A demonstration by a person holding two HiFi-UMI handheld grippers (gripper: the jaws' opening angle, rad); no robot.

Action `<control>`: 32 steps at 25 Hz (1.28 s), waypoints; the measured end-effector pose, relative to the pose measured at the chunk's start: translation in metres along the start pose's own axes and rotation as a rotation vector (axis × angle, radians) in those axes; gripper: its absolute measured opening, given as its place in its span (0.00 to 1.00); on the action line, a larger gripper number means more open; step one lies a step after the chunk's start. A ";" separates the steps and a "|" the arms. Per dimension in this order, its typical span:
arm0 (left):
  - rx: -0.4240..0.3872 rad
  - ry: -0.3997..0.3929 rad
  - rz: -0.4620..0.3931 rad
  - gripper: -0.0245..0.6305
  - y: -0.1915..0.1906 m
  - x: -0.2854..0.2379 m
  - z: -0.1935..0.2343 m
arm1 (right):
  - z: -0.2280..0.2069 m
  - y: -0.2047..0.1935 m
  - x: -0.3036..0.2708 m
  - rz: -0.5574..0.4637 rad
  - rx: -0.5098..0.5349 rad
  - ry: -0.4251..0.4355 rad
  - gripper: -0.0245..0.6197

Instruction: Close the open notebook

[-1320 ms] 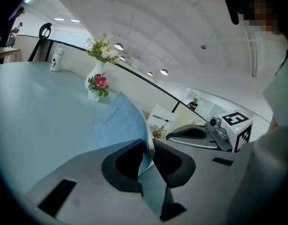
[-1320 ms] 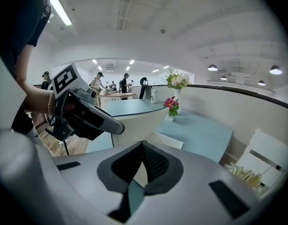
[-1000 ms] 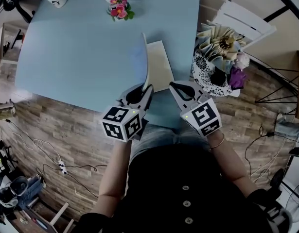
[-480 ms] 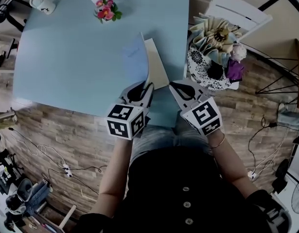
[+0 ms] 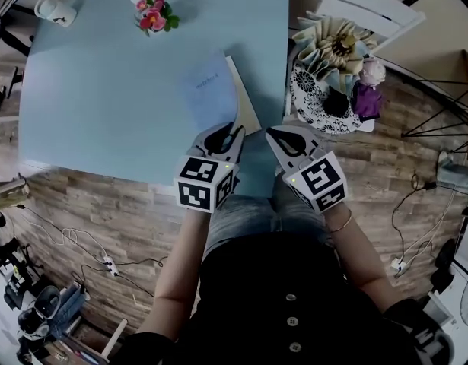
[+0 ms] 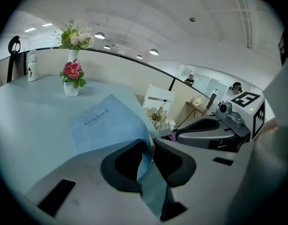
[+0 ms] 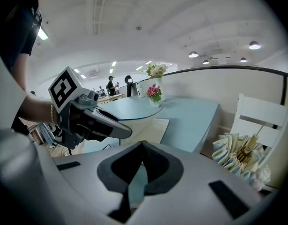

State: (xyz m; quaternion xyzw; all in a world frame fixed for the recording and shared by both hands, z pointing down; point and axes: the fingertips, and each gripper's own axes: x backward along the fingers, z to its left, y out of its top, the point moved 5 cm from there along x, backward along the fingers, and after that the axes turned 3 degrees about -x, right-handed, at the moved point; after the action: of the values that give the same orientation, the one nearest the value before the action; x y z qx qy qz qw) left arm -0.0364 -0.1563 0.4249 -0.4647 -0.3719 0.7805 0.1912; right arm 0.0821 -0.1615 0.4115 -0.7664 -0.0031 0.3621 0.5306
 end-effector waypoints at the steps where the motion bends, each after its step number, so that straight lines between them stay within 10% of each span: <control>1: -0.004 0.000 0.006 0.15 -0.001 -0.002 0.000 | -0.001 0.000 0.000 -0.001 -0.001 -0.001 0.05; 32: -0.098 0.006 0.139 0.17 -0.018 -0.042 -0.006 | -0.023 -0.027 0.003 0.044 -0.065 -0.049 0.05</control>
State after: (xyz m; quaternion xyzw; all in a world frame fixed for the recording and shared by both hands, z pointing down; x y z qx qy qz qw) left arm -0.0111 -0.1692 0.4608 -0.5004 -0.3761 0.7714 0.1148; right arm 0.1072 -0.1671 0.4354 -0.7740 -0.0112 0.3921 0.4971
